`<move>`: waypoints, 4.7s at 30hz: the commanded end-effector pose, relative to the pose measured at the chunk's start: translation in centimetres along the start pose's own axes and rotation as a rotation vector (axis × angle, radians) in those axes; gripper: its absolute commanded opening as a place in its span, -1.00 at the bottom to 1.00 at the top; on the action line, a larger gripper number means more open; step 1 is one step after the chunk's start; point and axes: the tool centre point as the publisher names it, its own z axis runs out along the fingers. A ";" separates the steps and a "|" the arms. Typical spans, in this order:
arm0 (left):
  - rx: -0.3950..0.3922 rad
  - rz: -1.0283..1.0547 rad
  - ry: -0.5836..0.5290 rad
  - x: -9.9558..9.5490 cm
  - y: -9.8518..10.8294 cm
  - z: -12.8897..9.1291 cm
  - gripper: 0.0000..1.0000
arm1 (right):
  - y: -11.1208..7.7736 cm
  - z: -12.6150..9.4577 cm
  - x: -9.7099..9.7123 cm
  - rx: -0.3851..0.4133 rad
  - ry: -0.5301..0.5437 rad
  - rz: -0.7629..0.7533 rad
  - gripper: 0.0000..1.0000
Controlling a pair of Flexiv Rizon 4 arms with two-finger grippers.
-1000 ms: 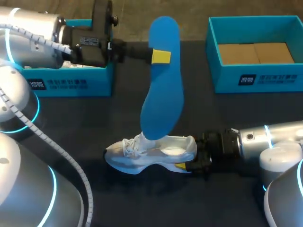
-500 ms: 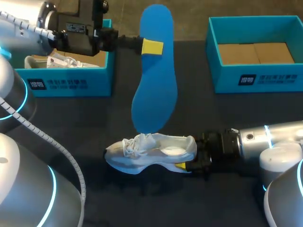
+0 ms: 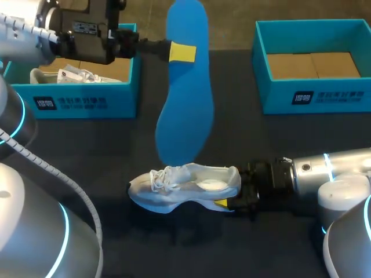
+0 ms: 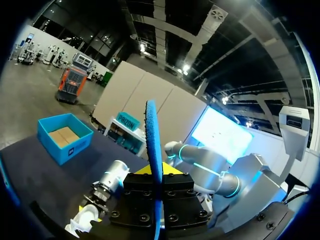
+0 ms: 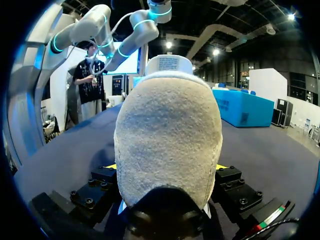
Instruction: Take the shoe out of the shoebox, open the shoe tongue, remove and reinsert the insole, then place the shoe into the shoebox
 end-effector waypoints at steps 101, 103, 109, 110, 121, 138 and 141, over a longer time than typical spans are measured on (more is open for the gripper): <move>-0.014 0.000 -0.003 0.2 -0.5 -0.3 -1.00 | 4.1 -6.1 -0.6 1.301 0.010 -0.076 1.00; -0.014 0.000 -0.003 0.2 -0.5 -0.3 -1.00 | 4.2 -6.0 -0.7 1.313 0.013 -0.074 1.00; -0.014 0.000 -0.003 0.2 -0.5 -0.3 -1.00 | 4.3 -6.2 -0.7 1.319 0.010 -0.066 1.00; -0.014 0.000 -0.003 0.2 -0.5 -0.3 -1.00 | 4.3 -6.2 -0.6 1.321 0.013 -0.062 1.00; -0.014 0.000 -0.003 0.2 -0.5 -0.3 -1.00 | 4.4 -6.3 -0.5 1.319 0.012 -0.056 1.00; -0.014 0.000 -0.003 0.2 -0.5 -0.3 -1.00 | 6.7 -5.2 -1.5 1.294 0.048 -0.100 1.00; -0.014 0.000 -0.003 0.2 -0.5 -0.3 -1.00 | 6.6 -4.7 -2.1 1.293 0.050 -0.100 1.00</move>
